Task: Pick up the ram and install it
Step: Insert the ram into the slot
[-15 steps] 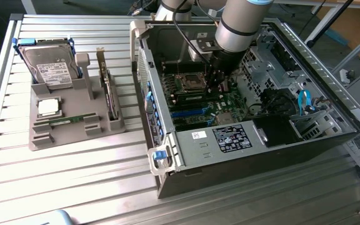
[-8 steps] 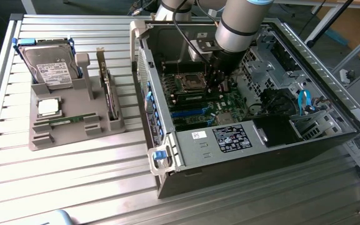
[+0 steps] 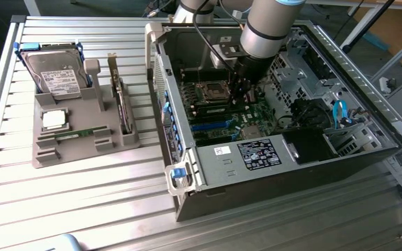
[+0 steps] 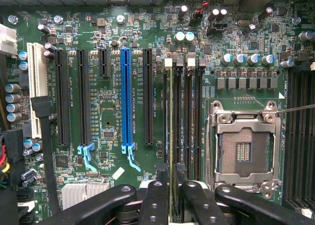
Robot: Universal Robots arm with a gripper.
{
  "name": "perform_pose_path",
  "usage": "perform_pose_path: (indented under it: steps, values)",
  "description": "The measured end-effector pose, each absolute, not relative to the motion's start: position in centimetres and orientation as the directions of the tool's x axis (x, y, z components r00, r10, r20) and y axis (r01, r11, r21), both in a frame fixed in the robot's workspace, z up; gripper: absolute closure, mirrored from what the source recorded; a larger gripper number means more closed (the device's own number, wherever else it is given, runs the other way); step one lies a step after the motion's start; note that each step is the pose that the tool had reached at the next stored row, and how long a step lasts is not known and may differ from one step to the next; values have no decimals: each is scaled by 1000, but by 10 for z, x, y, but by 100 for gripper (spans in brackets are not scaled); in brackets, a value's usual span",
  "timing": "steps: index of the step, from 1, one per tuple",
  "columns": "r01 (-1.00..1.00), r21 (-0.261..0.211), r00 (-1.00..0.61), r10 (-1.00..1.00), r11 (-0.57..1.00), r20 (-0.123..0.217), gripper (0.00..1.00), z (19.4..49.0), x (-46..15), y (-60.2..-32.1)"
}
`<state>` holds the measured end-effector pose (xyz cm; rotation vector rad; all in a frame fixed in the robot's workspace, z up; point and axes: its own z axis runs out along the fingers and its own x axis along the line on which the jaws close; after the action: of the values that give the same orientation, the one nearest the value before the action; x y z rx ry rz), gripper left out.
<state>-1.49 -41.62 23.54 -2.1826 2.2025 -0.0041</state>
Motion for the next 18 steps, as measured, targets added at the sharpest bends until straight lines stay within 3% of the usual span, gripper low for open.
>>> perform_pose_path:
  steps: [18]
  values:
    - [-999, -31, -9, -1000, 10, -27, 81, 247, -15, -416]
